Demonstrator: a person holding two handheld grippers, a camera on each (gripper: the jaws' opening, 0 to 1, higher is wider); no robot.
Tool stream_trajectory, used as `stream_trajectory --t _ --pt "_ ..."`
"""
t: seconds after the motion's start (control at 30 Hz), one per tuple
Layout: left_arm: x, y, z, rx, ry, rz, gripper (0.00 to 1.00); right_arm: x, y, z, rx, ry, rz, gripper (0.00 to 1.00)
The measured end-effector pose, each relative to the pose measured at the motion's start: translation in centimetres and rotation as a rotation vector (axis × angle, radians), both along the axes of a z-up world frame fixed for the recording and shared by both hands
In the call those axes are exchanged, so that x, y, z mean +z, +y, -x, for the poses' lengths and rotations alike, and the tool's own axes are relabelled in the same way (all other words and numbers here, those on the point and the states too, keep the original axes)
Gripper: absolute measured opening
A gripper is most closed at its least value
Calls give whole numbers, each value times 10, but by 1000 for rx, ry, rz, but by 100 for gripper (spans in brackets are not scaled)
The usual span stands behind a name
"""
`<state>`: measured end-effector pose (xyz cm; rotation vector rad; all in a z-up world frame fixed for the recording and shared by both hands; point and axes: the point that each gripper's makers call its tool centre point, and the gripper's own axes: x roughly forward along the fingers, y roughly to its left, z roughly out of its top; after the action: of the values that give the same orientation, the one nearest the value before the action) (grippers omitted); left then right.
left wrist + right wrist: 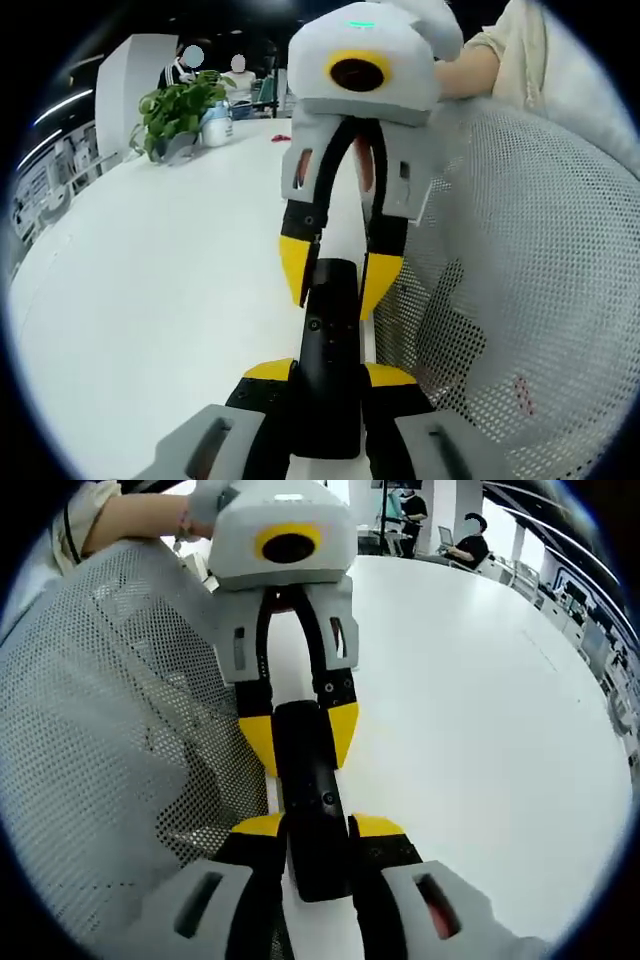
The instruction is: Press the specified remote control buttons in sequence, fully releasing each button before pressing the next.
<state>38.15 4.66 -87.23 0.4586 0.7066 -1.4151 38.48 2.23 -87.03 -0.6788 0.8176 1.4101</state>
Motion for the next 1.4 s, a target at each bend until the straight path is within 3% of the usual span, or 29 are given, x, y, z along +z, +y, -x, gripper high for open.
stream_trajectory --t 0.03,0.1,0.13,0.17,0.2,0.73,0.9,1.17,1.4 --pt "0 0 0 0 0 0 25 0 0 1 6 0 -2 25" --pt "0 0 0 3 2 1 25 -10 -11 -1 57 -47 83 26" --pt "0 0 0 4 2 1 25 -13 -11 -3 55 -84 86 25" --pt "0 0 0 5 2 2 25 -8 -5 0 121 -94 58 25" --pt "0 0 0 5 2 2 25 -8 -7 0 62 -57 76 25" --pt "0 -1 0 12 -5 2 25 -10 -7 -1 92 -62 83 25" --pt "1 -3 -2 39 20 -36 25 -10 -8 -1 65 -58 73 25" --pt "-2 -7 1 -77 -106 -55 25 -10 -8 -2 76 -61 55 25" --pt "-1 -8 -4 18 -45 -4 26 -10 -7 -1 82 -59 59 25"
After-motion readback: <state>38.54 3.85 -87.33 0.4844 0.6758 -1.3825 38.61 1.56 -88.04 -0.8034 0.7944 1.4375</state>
